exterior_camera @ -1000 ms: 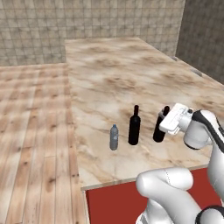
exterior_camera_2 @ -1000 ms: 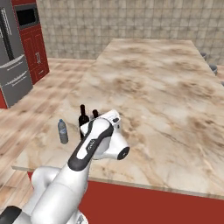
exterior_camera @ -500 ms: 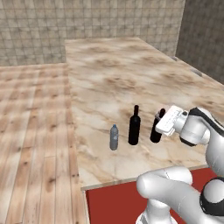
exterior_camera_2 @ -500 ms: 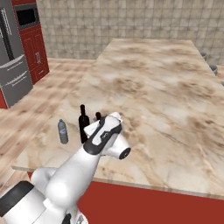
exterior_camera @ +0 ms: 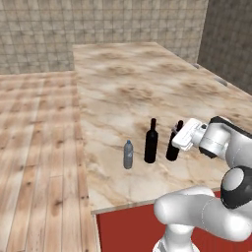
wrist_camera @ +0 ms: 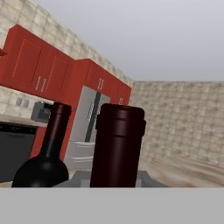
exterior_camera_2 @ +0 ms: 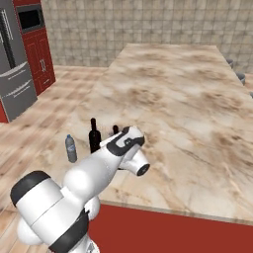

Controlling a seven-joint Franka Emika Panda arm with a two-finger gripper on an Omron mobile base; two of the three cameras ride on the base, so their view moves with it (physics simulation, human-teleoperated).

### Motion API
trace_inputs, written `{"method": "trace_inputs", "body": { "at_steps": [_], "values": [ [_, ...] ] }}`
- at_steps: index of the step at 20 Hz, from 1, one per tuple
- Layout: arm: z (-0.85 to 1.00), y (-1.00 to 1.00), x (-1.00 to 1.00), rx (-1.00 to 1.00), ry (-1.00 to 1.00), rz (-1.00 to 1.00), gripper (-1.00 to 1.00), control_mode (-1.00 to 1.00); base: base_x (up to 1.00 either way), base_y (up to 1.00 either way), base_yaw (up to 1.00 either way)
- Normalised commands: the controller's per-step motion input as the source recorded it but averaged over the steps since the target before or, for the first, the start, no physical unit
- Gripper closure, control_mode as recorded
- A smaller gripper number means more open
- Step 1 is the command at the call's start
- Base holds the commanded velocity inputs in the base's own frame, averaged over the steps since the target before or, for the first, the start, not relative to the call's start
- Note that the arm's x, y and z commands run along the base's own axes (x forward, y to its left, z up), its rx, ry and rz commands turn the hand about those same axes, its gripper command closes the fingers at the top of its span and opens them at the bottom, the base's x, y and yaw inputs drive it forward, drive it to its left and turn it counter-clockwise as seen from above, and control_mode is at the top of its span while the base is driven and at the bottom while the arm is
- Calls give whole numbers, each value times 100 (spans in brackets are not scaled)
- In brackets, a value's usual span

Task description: Move the drinks to the dining counter.

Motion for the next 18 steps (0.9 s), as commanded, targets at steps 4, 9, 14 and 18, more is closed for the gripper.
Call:
{"method": "trace_inputs", "body": {
  "at_steps": [4,9,14,18],
  "values": [
    [-31,-8,23,0,0,0,100,-100,0,0,0],
    [-20,0,3,0,0,0,100,-100,0,0,0],
    [-10,5,0,0,0,0,-100,-100,0,0,0],
    [0,8,0,0,0,0,-100,-100,0,0,0]
  ]
}}
